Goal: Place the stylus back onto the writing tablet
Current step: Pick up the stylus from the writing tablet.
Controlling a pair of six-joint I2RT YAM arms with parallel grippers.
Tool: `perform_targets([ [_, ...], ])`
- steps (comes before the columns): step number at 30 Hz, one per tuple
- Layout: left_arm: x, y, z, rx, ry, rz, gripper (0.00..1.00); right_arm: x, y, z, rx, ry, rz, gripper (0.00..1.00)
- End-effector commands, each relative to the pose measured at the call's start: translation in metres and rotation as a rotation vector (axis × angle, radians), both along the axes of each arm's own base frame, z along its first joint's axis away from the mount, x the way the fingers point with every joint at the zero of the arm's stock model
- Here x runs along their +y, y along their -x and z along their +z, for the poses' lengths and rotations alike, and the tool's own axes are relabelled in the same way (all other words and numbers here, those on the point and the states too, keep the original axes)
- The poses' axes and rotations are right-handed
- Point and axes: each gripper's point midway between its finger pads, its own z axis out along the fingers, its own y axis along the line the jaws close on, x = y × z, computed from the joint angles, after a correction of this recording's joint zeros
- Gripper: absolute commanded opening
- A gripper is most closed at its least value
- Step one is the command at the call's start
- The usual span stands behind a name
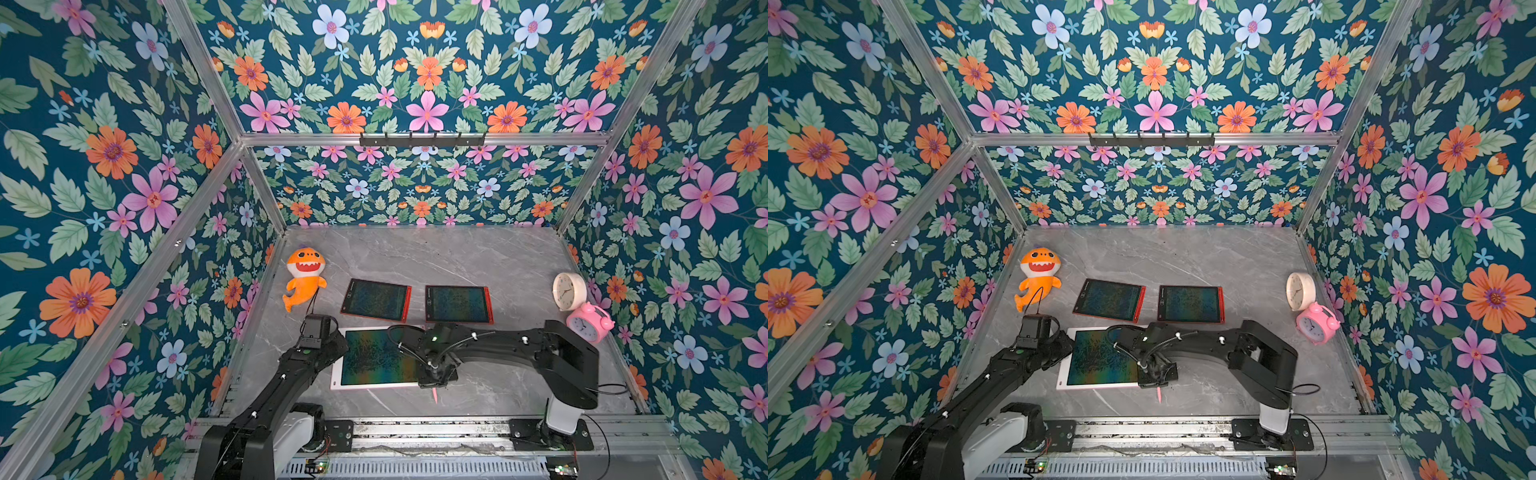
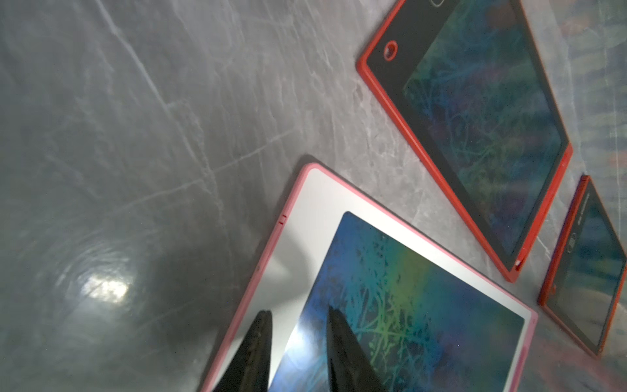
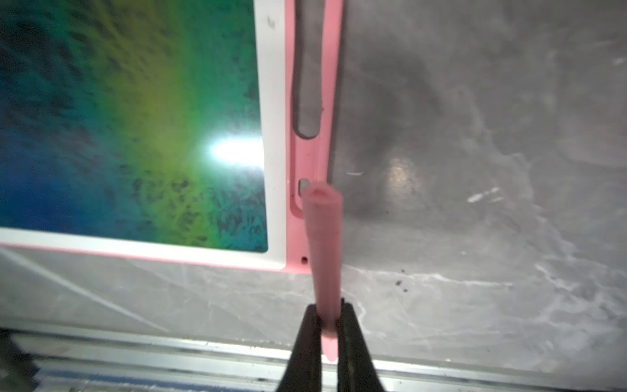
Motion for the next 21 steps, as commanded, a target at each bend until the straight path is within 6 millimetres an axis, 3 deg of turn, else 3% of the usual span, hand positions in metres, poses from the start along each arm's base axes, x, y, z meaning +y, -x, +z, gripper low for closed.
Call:
perform_targets([
  [1, 0.007, 0.004, -0.001, 0.010, -0.023, 0.035, 0.33, -0.005, -0.014, 0.008, -0.034, -0.044, -0.042, 0.00],
  [7, 0.020, 0.014, -0.001, 0.038, -0.058, 0.113, 0.32, -0.014, -0.033, 0.012, -0.047, -0.047, -0.034, 0.00],
  [13, 0.023, 0.030, -0.008, 0.070, -0.025, 0.172, 0.30, -0.004, -0.051, 0.013, -0.052, -0.078, -0.017, 0.00],
  [21, 0.026, 0.043, -0.019, 0.127, -0.036, 0.200, 0.13, 0.013, -0.073, 0.011, -0.044, -0.130, 0.005, 0.00],
])
